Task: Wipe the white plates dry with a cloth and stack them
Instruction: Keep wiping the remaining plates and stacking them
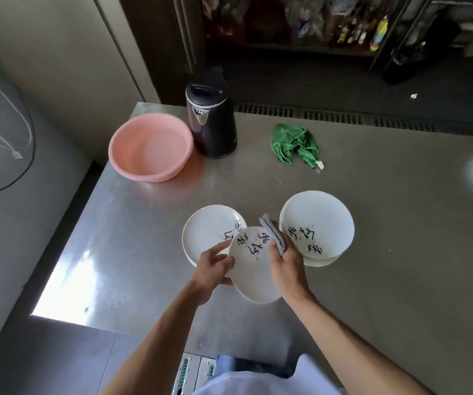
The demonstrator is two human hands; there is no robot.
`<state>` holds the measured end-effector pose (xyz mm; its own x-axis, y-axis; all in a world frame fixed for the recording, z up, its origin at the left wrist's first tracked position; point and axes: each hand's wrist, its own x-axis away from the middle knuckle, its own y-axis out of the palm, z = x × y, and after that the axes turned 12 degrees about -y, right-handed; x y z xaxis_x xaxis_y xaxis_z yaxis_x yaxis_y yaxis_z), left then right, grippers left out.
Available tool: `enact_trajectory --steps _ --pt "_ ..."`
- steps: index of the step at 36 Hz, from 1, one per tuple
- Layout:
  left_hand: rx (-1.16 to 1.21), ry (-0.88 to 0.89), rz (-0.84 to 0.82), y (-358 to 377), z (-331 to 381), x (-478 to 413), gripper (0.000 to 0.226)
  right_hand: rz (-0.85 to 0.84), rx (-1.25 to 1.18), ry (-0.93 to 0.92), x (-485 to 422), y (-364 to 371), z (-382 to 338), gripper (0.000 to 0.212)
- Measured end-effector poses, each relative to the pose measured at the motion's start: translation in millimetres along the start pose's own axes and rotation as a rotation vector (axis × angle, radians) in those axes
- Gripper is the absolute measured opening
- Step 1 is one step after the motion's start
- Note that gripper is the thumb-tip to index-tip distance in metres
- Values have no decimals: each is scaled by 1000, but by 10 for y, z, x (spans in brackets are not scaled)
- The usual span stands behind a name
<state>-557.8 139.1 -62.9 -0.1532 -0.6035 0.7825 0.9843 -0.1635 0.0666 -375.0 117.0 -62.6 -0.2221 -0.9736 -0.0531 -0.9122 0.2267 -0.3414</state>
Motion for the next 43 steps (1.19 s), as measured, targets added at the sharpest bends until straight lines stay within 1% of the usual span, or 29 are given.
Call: enact_trajectory --steps 3,5,7,9,11,14,17,19,21,23,25,27,29,32,34,35,36,39,41,43 --pt "-43 -68 -62 169 -133 72 50 -29 71 11 183 -155 132 32" --pt "-69 -101 -102 276 -236 108 51 -79 120 23 331 -260 243 36" --pt "-89 -137 -117 380 -344 122 51 -175 185 -20 504 -367 371 48" --pt "-109 -167 -126 482 -443 120 51 -284 302 -114 681 -461 528 58" --pt "-126 -189 -132 579 -520 121 53 -415 415 -181 830 -537 673 56" --pt "-134 -216 -135 706 -599 129 52 -617 531 -179 998 -571 830 63" --pt "-116 -218 -136 774 -647 135 50 -694 649 -224 1060 -533 898 65" --pt "-100 -215 -124 782 -665 127 48 -725 640 -363 1066 -541 884 59" --pt "-89 -227 -91 761 -667 111 52 -792 567 -505 1088 -609 862 54" --pt "-90 -245 -73 726 -664 85 56 -858 518 -562 1144 -731 868 49" --pt "-90 -253 -74 702 -654 73 56 -868 542 -565 1197 -860 932 44" --pt "-89 -260 -75 699 -645 71 54 -803 620 -581 1205 -949 1021 41" --pt "-88 -260 -84 705 -640 76 53 -729 693 -552 1153 -943 1056 50" --pt "-84 -249 -100 721 -638 84 51 -691 748 -385 995 -793 1021 64" --pt "-87 -243 -102 735 -631 82 51 -691 755 -203 877 -631 1025 66" --pt "-92 -242 -101 741 -626 82 51 -692 752 -147 833 -552 1021 66" --pt "-97 -243 -100 746 -622 82 51 -692 751 -141 798 -484 1009 65" --pt "-96 -240 -113 748 -623 98 47 -756 685 -257 785 -374 928 62" --pt "-79 -235 -114 731 -636 100 44 -803 609 -393 838 -408 887 56" --pt "-64 -247 -98 700 -654 76 49 -858 539 -500 918 -529 847 52"
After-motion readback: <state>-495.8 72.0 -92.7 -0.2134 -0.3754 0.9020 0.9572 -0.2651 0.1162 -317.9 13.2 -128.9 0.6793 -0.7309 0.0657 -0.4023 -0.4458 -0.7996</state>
